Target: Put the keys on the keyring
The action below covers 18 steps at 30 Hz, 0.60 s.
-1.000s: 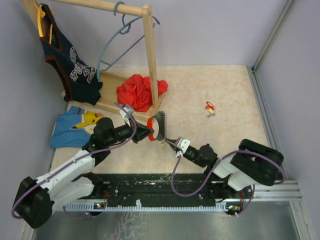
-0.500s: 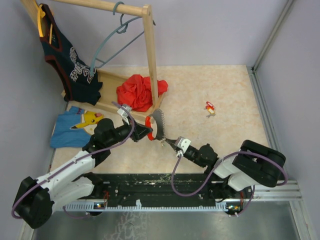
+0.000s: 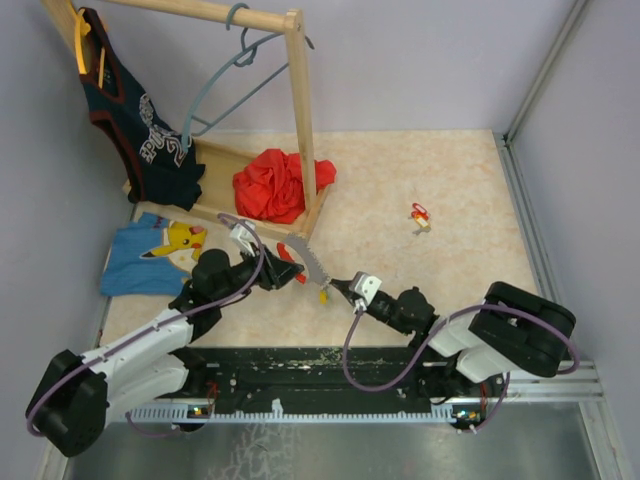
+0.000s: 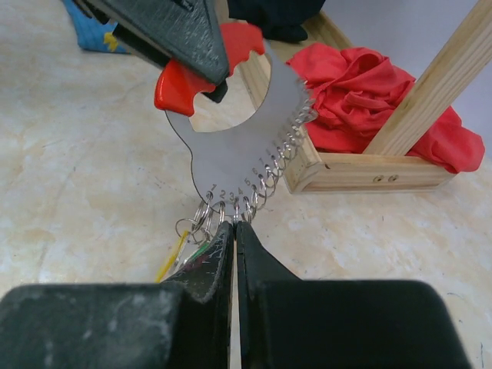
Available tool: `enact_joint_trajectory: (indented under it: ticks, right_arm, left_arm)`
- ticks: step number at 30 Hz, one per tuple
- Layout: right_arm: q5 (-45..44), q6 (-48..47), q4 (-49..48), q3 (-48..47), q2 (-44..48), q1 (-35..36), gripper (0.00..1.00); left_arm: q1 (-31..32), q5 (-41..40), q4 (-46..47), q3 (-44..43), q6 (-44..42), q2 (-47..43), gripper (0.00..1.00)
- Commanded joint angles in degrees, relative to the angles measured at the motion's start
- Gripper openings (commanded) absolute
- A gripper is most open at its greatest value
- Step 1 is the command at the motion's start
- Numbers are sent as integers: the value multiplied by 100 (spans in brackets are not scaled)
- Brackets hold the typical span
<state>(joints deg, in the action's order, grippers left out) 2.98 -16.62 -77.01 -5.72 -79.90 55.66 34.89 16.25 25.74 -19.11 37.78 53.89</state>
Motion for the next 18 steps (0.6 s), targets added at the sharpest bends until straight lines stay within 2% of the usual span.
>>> enact_joint_trajectory:
  ticks: [1,9,13,18]
  right_arm:
    - [205,200,-505,-317,-38,-139,0]
    - [595,398,-517,-463,-285,-461,0]
    - [795,434,-580,-524,-462,-614,0]
    - [1133,457,-574,-596,-549,-737,0]
  left_arm:
    - [-5,-150,380,233,209,60,53]
    - [-49,-683,125,599,25,-128,72]
    - [-53,-824,-51,863,-234,-561,74]
    - [-53,-730,-14,947,-1181,-1034,75]
